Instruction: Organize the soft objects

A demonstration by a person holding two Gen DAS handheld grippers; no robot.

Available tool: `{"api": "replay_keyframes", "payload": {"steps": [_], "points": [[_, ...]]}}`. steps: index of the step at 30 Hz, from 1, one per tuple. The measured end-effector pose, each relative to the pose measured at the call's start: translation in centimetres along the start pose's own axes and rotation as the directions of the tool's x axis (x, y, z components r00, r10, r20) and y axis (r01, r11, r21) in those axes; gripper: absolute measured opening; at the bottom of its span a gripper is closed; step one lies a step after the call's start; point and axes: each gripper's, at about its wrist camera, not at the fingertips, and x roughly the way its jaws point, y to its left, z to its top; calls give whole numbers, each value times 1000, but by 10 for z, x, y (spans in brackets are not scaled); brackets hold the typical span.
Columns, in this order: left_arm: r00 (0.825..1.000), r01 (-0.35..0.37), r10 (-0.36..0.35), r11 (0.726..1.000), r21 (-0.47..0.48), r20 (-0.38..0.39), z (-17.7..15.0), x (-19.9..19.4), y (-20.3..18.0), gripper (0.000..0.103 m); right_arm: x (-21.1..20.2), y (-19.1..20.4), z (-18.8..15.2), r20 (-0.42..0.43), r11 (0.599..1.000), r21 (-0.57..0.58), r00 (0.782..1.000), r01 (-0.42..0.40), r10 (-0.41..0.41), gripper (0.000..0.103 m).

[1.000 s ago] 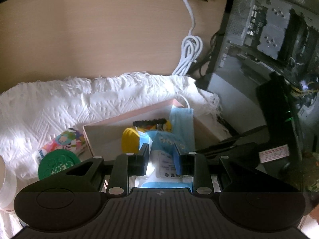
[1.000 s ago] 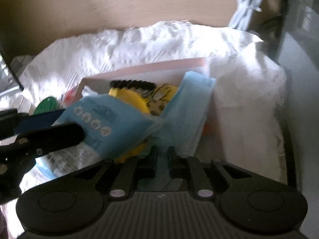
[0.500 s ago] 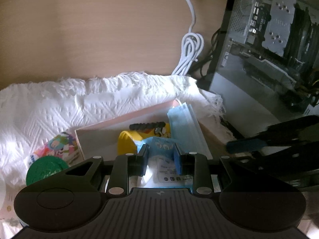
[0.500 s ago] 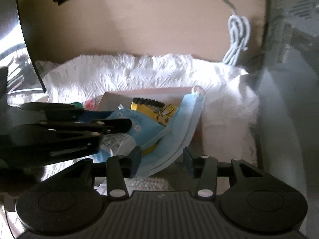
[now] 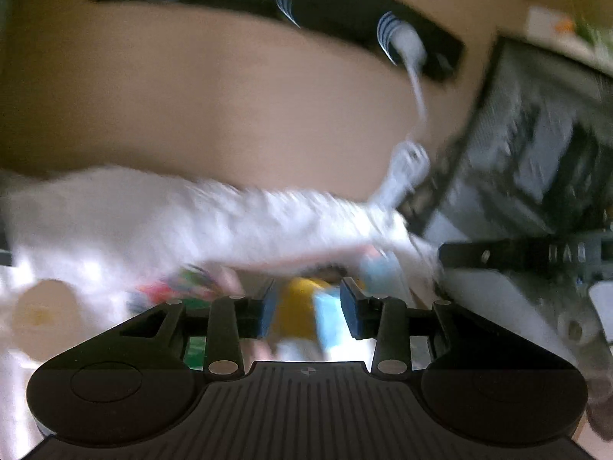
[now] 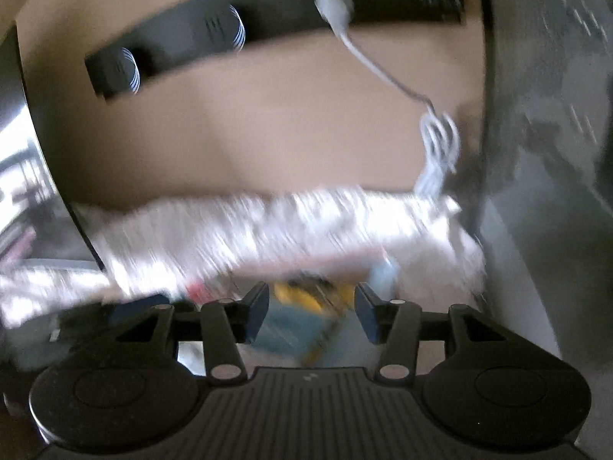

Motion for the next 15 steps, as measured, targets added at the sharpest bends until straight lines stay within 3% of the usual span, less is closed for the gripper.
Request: {"api": "replay_keyframes", "payload": {"steps": [2,6,11,15], "points": [[998,-47,49,998,-32,51,7,-30,26,41,-3,12,14,39,999,31,999,-24,23,60],[977,-180,187,981,-72,105,18,-85,87,40,0,51,44,88,997,38,995,-60,56,60],[908,-381,392,920,-94,146,35,-142,157,40,11,109,76,129,989,57,983,-140,132,60],[851,-490,495,869,-70,175,47,-164,192,40,27,153,89,136,987,3,978,-162,160,60]]}}
